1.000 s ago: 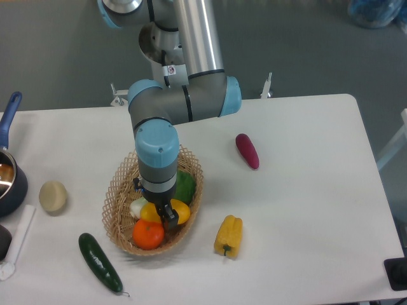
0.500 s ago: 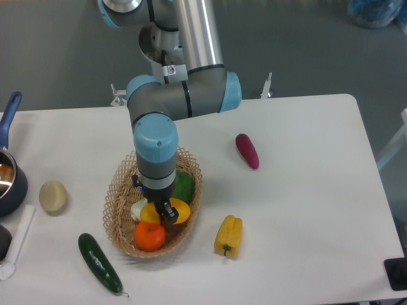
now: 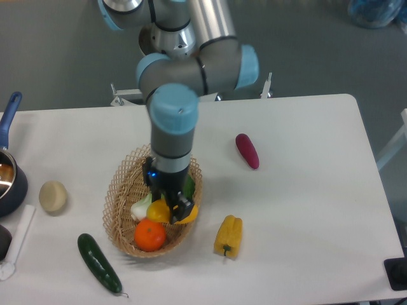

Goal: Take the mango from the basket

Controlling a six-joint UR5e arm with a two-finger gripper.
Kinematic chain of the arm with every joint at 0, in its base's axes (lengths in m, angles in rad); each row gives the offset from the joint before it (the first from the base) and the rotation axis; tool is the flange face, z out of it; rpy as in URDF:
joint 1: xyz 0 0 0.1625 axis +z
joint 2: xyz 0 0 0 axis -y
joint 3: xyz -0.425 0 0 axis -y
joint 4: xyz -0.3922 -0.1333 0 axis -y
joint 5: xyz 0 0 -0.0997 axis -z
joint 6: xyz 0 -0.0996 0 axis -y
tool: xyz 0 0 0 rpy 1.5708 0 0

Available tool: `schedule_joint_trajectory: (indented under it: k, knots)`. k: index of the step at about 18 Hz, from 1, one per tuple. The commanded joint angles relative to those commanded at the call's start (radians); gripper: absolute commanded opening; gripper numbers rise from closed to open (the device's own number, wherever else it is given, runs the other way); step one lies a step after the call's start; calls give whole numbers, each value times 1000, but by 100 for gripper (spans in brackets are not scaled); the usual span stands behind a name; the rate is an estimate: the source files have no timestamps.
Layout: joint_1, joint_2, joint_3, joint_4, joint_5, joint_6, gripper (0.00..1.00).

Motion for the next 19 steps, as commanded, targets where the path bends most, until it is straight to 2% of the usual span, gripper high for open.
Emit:
schedule_joint_trajectory:
  k: [4, 8, 19]
  knots:
    - [69, 8, 37, 11, -68, -29, 46]
    - [109, 8, 60, 9, -78, -26, 46]
    - [183, 8, 57, 12, -77, -8, 46]
